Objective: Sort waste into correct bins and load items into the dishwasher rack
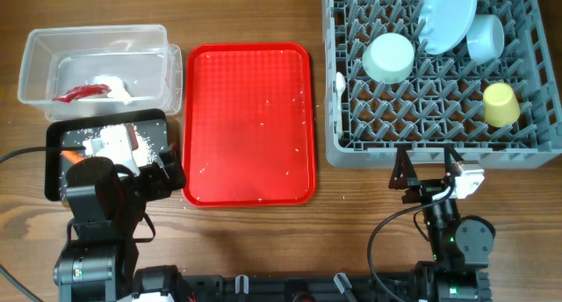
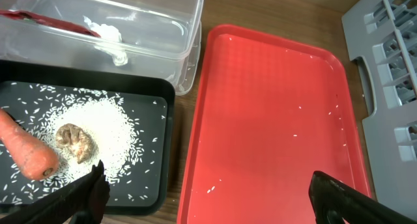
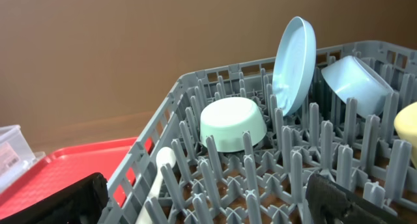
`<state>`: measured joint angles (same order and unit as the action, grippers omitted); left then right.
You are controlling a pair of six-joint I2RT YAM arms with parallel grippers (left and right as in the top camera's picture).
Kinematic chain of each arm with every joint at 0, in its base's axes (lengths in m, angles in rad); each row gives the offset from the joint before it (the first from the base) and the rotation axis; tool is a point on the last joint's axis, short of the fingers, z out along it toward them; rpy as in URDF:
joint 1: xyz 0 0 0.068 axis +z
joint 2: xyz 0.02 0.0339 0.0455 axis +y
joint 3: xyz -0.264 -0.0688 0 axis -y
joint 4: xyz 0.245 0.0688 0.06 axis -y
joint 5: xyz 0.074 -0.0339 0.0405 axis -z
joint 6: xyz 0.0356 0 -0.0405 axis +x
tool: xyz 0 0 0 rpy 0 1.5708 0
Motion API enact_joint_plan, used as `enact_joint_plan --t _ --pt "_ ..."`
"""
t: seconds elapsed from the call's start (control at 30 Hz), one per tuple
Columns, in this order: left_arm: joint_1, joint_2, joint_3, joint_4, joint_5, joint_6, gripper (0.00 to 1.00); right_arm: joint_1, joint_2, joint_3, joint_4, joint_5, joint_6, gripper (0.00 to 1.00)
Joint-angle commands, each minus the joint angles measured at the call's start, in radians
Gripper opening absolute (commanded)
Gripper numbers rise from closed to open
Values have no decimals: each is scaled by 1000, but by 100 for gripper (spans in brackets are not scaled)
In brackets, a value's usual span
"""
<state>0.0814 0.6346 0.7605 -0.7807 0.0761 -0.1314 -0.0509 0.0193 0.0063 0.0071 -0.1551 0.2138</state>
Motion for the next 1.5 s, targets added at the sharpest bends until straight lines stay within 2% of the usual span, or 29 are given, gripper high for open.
enact_joint_plan --t 0.0,0.47,1.47 --pt "6 -4 -4 2 -10 20 100 -5 -16 -1 6 -3 -32 100" --pt "6 -4 -4 2 -10 20 100 56 -16 -1 6 4 -56 100" --pt "6 -4 -4 2 -10 20 100 55 -16 -1 5 4 -56 100"
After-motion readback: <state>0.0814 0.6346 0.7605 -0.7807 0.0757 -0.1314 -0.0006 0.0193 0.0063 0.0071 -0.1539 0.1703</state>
